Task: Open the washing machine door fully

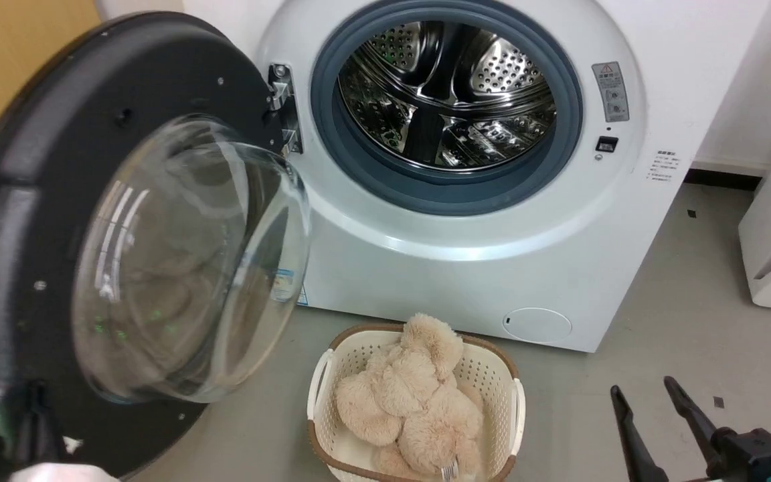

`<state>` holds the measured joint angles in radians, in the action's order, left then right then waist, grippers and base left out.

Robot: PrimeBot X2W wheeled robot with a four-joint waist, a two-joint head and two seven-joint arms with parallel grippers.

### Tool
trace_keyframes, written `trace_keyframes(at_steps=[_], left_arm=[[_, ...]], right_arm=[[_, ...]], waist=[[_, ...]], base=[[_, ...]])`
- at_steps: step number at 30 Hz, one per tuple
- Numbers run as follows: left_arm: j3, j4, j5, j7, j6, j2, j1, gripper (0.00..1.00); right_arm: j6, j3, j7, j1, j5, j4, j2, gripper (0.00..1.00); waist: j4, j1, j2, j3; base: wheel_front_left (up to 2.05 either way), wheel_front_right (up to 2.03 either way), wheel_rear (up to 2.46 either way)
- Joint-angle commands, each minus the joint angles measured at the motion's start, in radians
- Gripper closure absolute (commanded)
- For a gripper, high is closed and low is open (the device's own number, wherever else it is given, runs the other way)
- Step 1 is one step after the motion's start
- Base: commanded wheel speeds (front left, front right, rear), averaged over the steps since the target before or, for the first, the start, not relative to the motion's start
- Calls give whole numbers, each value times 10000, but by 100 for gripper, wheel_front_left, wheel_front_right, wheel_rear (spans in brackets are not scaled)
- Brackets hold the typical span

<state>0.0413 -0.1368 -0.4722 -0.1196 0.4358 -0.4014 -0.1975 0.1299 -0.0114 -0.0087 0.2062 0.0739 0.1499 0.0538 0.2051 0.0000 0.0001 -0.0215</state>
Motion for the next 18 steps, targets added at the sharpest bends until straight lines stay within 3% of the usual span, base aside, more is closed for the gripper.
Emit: trace_keyframes(at_steps=[1,12,18], left_arm=[[-350,513,-283,-252,-235,-196,354,100],[-1209,3205,-722,-1200,-1166,-693,1769,100],[-1552,3857,-653,-1383,-1283,-470,1876,100]], right_arm=[[8,-49,43,112,-29,89,-36,0],[8,-189,104,1,-19,169,-36,0],[8,-85,116,-85,-1,114,-36,0]], waist=[[-54,0,-1,40],[-275,0,-1,219],[-581,0,-1,206]], base=[[0,0,0],[0,0,0],[0,0,0]])
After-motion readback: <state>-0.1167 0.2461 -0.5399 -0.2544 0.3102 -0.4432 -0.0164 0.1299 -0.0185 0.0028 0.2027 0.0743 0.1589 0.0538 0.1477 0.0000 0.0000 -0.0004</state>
